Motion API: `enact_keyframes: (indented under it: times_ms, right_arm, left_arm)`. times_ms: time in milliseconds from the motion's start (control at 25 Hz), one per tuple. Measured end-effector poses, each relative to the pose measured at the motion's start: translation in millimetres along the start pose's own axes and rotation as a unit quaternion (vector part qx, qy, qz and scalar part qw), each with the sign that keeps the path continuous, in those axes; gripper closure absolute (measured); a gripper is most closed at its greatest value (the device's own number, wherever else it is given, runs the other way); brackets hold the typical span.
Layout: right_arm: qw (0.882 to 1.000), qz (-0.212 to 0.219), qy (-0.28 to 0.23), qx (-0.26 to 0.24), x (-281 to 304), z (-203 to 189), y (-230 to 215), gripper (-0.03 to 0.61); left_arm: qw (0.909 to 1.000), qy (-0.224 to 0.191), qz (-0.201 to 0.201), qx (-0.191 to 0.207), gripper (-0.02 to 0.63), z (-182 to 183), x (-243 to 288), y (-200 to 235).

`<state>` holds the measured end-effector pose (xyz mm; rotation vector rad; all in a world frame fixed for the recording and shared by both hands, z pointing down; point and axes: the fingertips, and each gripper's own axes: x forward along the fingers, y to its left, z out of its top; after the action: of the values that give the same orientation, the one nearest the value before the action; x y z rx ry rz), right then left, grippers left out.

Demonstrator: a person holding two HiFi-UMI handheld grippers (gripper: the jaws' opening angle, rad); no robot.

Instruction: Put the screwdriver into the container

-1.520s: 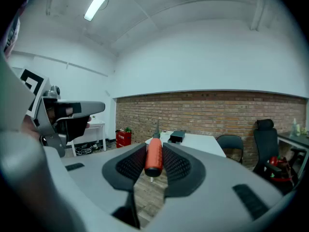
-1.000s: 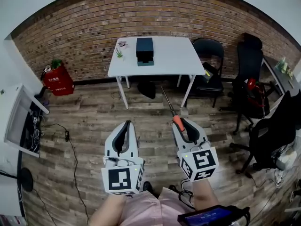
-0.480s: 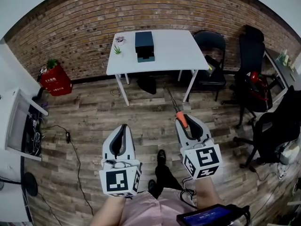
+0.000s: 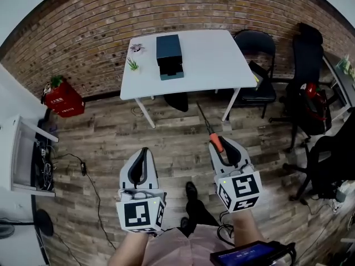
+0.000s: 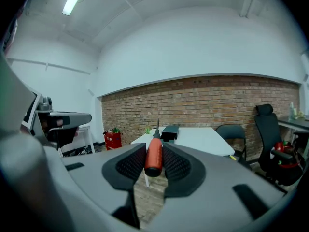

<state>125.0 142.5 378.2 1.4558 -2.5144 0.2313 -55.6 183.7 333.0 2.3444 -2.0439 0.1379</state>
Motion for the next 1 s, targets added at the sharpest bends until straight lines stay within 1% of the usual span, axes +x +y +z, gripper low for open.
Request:
enact_keyframes:
  times_ms: [240, 400, 520, 720, 1000]
  right_arm:
    - [1.0, 0.017, 0.007, 0.004, 67, 14, -36, 0.468]
    - [1.0, 0.031, 0.003, 0.001, 105, 27, -54, 0.469]
    - [0.999, 0.036, -0.002, -0.002, 126, 40, -65, 0.468]
    - [0.999, 0.047, -0.012, -0.014, 152, 60, -71, 0.469]
    - [0.998, 0.047, -0.015, -0.023, 192, 75, -76, 0.468]
  left_arm:
    - [0.9998, 0.008, 0.016, 0.006, 0.601, 7, 73, 13]
    - [0.9995, 0.003, 0.028, 0.017, 0.601, 18, 108, 19]
    - [0.999, -0.005, 0.036, 0.025, 0.601, 30, 125, 23]
    - [0.998, -0.02, 0.054, 0.028, 0.601, 44, 141, 37]
    - [0.9973, -0.027, 0.065, 0.02, 0.601, 45, 173, 64]
